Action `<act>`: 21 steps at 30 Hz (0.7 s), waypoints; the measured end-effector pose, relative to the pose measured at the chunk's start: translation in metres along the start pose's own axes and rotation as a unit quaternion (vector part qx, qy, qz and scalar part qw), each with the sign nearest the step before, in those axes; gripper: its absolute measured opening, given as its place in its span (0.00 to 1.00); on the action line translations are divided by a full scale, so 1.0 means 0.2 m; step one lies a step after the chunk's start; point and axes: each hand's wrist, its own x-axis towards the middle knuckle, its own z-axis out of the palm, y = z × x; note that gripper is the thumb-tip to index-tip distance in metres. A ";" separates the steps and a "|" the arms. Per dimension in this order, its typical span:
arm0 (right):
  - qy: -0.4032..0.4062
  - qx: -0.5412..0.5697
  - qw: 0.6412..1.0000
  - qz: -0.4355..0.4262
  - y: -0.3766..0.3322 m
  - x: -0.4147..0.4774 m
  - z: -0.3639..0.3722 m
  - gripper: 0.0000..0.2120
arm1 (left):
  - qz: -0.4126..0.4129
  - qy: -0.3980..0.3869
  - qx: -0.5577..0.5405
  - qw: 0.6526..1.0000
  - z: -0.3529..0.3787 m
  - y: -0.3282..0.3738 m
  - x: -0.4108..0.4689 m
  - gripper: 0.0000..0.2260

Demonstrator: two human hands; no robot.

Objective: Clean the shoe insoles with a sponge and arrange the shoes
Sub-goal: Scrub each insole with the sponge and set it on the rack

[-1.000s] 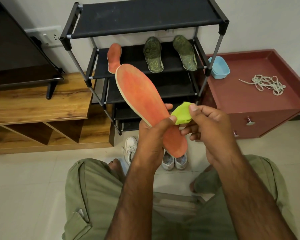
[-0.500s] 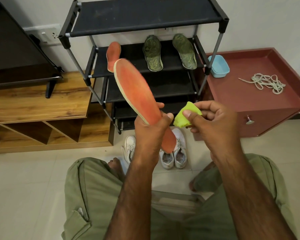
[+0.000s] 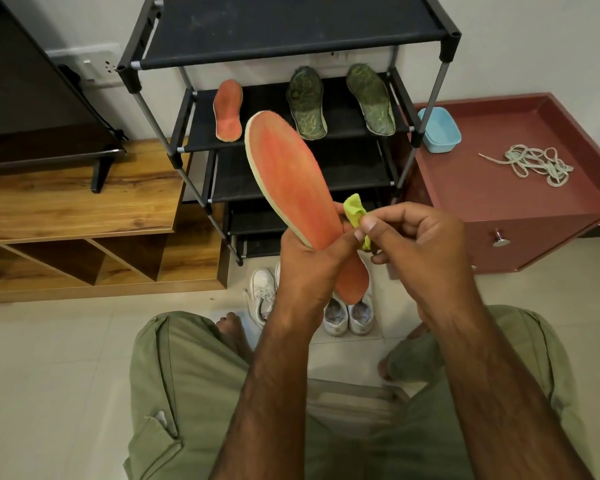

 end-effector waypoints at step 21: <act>0.030 0.046 0.997 0.059 0.03 0.03 -0.05 0.04 | -0.048 0.069 -0.070 0.994 -0.01 0.00 0.02 0.11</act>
